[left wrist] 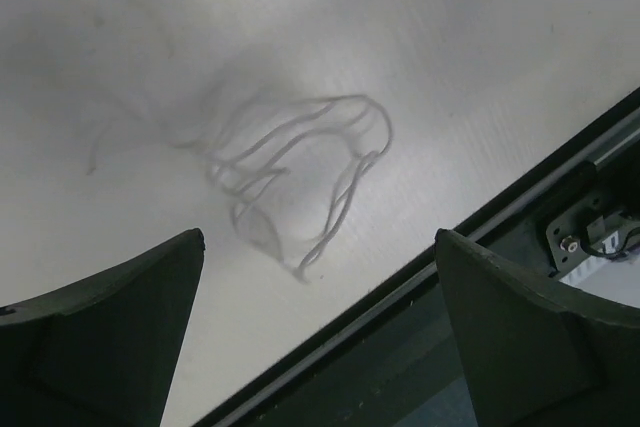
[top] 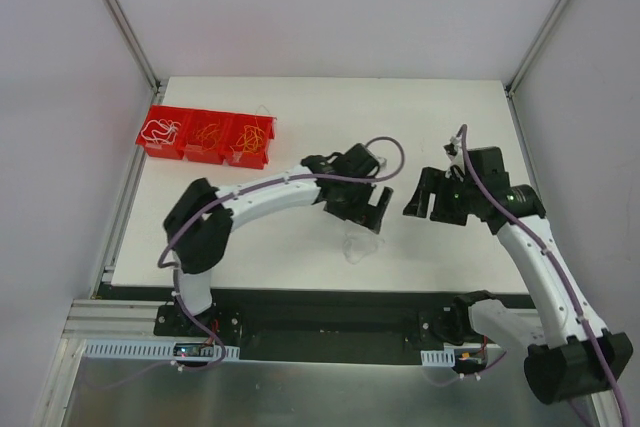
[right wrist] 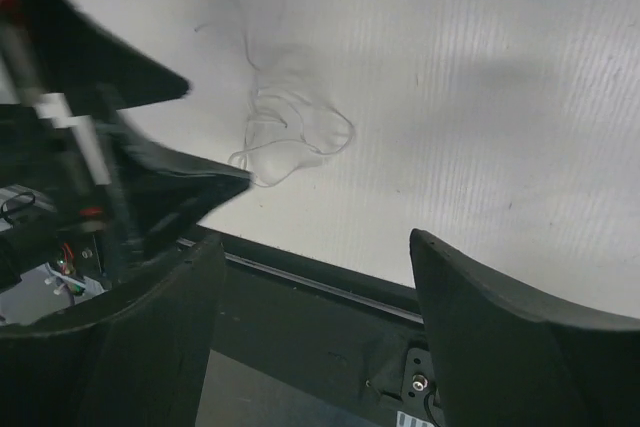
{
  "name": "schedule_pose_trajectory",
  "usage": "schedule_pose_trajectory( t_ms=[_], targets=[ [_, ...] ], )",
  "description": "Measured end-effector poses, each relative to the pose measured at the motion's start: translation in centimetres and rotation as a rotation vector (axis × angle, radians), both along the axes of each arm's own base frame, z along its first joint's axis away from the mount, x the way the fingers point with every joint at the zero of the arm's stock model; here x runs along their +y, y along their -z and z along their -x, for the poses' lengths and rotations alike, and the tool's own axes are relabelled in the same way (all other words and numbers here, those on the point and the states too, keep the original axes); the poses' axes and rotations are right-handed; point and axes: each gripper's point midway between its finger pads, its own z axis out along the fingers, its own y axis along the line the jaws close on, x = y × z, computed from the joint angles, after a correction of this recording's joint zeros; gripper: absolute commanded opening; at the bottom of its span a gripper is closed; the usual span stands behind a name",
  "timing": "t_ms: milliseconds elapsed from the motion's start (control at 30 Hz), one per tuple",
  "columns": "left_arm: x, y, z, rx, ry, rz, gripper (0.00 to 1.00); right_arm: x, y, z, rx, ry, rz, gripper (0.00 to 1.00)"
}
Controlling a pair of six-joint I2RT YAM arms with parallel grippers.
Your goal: Untangle the cables
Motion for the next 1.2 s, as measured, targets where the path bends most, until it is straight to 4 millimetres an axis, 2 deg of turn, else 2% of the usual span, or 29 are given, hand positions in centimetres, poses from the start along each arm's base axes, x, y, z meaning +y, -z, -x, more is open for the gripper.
schedule_pose_trajectory(
  t_ms=[100, 200, 267, 333, 433, 500, 633, 667, 767, 833, 933, 1033, 1133, 1200],
  targets=[
    [-4.3, 1.8, 0.4, -0.035, 0.128, -0.048, 0.95, -0.8, -1.9, 0.4, -0.092, 0.029, -0.009, 0.77],
    [-6.3, 3.7, 0.8, -0.064, 0.189, -0.115, 0.92, -1.3, -2.3, 0.8, -0.103, 0.045, -0.001, 0.77],
    [-6.7, 4.8, 0.8, -0.072, 0.202, -0.162, 0.88, -1.8, -2.1, 0.9, -0.091, 0.071, 0.011, 0.77],
    [-6.5, 5.8, 0.6, -0.077, 0.205, -0.204, 0.82, -2.4, -1.9, 0.9, -0.081, 0.095, 0.03, 0.77],
    [-5.8, 6.7, 0.3, -0.084, 0.206, -0.256, 0.65, -2.9, -1.6, 1.0, -0.068, 0.11, 0.05, 0.77],
    [-5.2, 7.0, 0.3, -0.088, 0.201, -0.283, 0.49, -3.0, -1.5, 1.1, -0.063, 0.113, 0.056, 0.77],
    [-3.8, 8.2, 0.5, -0.096, 0.194, -0.345, 0.05, -3.1, -1.3, 1.0, -0.053, 0.116, 0.06, 0.77],
    [-3.4, 8.5, 0.6, -0.101, 0.195, -0.363, 0.0, -3.1, -1.2, 1.0, -0.049, 0.117, 0.061, 0.77],
    [-1.6, 8.8, 0.2, -0.136, 0.174, -0.426, 0.0, -3.0, -1.0, 1.0, -0.039, 0.112, 0.062, 0.77],
    [-0.1, 7.9, -0.4, -0.172, 0.145, -0.452, 0.0, -2.9, -1.0, 0.9, -0.037, 0.1, 0.058, 0.76],
    [2.4, 4.3, -1.8, -0.234, 0.077, -0.442, 0.0, -2.5, -0.5, 0.8, -0.017, 0.073, 0.054, 0.76],
    [5.6, -1.5, -4.7, -0.324, -0.055, -0.366, 0.0, -2.2, 0.2, 0.6, 0.018, 0.049, 0.05, 0.76],
    [9.9, -7.9, -8.3, -0.427, -0.234, -0.273, 0.0, -1.7, 0.9, 0.6, 0.048, 0.029, 0.035, 0.76],
    [14.7, -11.8, -10.9, -0.496, -0.394, -0.242, 0.0, -1.4, 1.2, 0.6, 0.068, 0.014, 0.022, 0.76]
  ],
)
